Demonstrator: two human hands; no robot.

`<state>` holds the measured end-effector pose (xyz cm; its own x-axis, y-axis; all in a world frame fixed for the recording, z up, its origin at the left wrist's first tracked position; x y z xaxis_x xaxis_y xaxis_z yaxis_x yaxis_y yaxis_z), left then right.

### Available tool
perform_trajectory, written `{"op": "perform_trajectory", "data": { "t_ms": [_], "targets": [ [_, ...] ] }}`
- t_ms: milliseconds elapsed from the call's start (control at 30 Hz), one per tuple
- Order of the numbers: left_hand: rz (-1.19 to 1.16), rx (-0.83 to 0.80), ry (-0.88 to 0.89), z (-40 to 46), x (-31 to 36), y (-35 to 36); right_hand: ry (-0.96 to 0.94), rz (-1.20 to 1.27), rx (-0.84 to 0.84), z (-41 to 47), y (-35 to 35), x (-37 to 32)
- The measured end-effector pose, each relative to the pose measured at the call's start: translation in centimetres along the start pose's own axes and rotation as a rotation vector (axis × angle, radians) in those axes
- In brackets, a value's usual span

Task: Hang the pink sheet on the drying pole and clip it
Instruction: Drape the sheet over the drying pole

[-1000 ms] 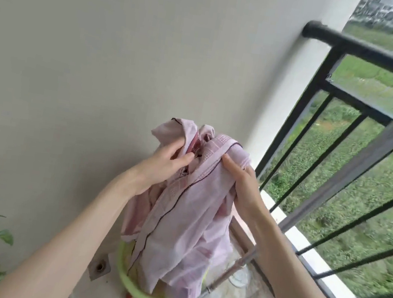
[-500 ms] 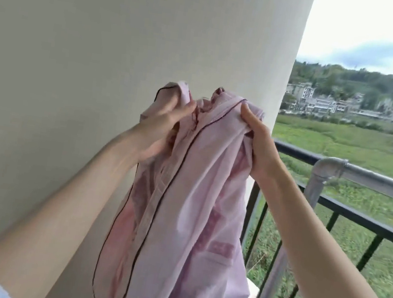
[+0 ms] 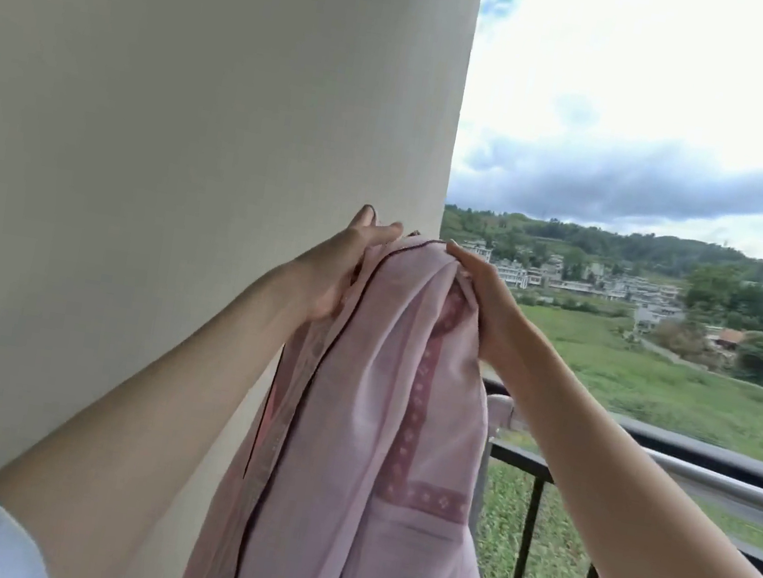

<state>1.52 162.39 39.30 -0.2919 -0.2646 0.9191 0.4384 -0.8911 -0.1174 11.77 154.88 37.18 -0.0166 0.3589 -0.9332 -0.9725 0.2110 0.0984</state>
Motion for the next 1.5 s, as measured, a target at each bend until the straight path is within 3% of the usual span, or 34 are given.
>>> {"op": "perform_trajectory", "data": {
  "t_ms": [100,200,333,433,767,933,1100,1200,1367,1500],
  "targets": [
    [-0.039,-0.067,0.119,2.3,2.9,2.8,-0.145,0.007,0.015,-1.3,-2.1,-4.3],
    [0.031,-0.097,0.142,3.8,2.7,5.4,-0.136,-0.003,0.083,-3.2,-4.8,-4.9],
    [0.062,-0.238,-0.071,3.8,-2.5,9.1,0.046,-0.037,0.177,-7.3,-7.4,-1.7],
    [-0.092,-0.331,-0.189,2.7,-5.2,11.5,0.138,-0.043,0.277,-10.2,-8.1,-0.5],
    [-0.296,-0.475,0.114,1.6,2.0,19.3,-0.143,-0.068,0.555,-18.6,-9.4,-8.2],
    [-0.237,-0.574,0.001,-0.7,-1.3,21.2,0.047,-0.144,0.612,-23.0,-10.1,-5.2],
    [-0.037,-0.440,-0.056,-1.6,-4.2,18.9,0.295,-0.400,0.817,-25.9,-12.5,-1.4],
    [0.074,-0.294,-0.092,-2.1,-6.1,17.0,0.259,-0.454,0.914,-26.8,-13.0,0.1],
    [0.231,0.027,-0.075,-3.7,-9.7,14.6,0.157,-0.457,0.876,-26.9,-11.8,2.4],
    [0.307,0.130,-0.060,-4.8,-11.2,13.0,0.127,-0.799,1.089,-27.2,-11.2,1.6]
  ]
}}
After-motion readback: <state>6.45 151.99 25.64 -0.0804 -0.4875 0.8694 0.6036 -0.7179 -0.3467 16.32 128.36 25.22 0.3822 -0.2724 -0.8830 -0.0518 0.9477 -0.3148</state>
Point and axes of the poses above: each hand's wrist, its own z-axis towards the middle knuckle, its own y-axis out of the palm, x = y × z, the point moved 7 cm from there along z, towards the middle knuckle, and after that the axes turned 7 degrees about -x, right-handed, at the moved point
